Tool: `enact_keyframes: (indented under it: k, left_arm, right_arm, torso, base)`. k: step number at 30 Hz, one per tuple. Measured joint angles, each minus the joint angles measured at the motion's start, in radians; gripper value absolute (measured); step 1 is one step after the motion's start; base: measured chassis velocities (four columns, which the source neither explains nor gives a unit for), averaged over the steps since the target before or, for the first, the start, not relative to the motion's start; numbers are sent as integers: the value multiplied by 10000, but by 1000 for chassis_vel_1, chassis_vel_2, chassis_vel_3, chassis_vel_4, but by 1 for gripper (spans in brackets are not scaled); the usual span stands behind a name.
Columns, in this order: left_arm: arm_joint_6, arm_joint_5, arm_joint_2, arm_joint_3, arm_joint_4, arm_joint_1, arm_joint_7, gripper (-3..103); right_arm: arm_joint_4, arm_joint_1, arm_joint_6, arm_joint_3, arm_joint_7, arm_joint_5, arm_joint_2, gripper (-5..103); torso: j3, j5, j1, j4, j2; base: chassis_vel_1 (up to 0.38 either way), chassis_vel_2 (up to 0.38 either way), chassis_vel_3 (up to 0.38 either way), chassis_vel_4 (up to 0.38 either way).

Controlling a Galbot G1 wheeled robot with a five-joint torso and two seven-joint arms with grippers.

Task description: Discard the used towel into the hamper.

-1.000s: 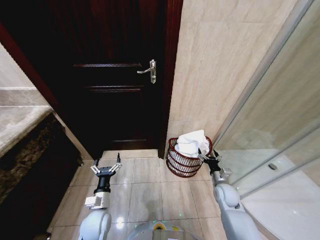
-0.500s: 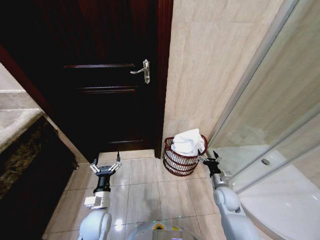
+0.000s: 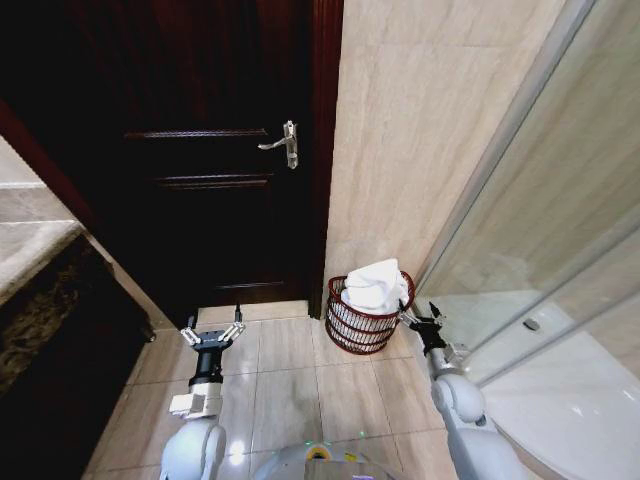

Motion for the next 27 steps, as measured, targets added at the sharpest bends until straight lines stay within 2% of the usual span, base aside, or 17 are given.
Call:
enact_keyframes:
  k: [4, 6, 8, 13, 16, 20, 24, 27]
  left_arm:
    - [-2, 24, -41, -10, -27, 3, 0, 100]
    - [26, 44, -53, -37, -65, 5, -28, 100]
    - [167, 56, -48, -47, -149, 34, -99, 100]
    - [398, 128, -35, 0, -302, 92, -223, 100]
    - [534, 169, -35, 29, -345, 163, -279, 100]
    - [548, 180, -76, -48, -345, 266, -373, 100]
    - [548, 177, -81, -118, -345, 317, -417, 100]
    - [551, 175, -82, -137, -394, 326, -422, 100]
  right_arm:
    - [-11, 60, -31, -97, -54, 79, -59, 100]
    - [-18, 172, -246, -207, -73, 237, -140, 100]
    - [-57, 457, -783, -385, -93, 616, -350, 100]
    - [-511, 1216, -1264, -630, -198, 761, -653, 100]
    - [-1233, 2071, -1781, -982, -492, 857, -988, 100]
    - [-2370, 3051, -2092, -1365, -772, 950, -1229, 100]
    - [-2823, 3402, -2375, -1603, -1079, 1090, -1441, 100]
    - [-3439, 3826, -3014, -2092, -1264, 1718, -1666, 100]
  torso:
    - [2, -1, 5, 1, -1]
    - [4, 0, 8, -3, -1]
    - [4, 2, 7, -3, -1]
    - [1, 3, 0, 1, 5]
    - [1, 0, -2, -2, 7]
    - [3, 3, 0, 1, 6]
    - [3, 3, 1, 0, 6]
    - [3, 2, 2, -1, 6]
  base:
    - [-130, 167, 126, -142]
    - [-134, 82, 86, -94]
    - [-28, 27, 14, -19]
    - [0, 0, 0, 0]
    - [0, 0, 0, 0]
    - [0, 0, 0, 0]
    - [0, 0, 0, 0]
    - [0, 0, 0, 0]
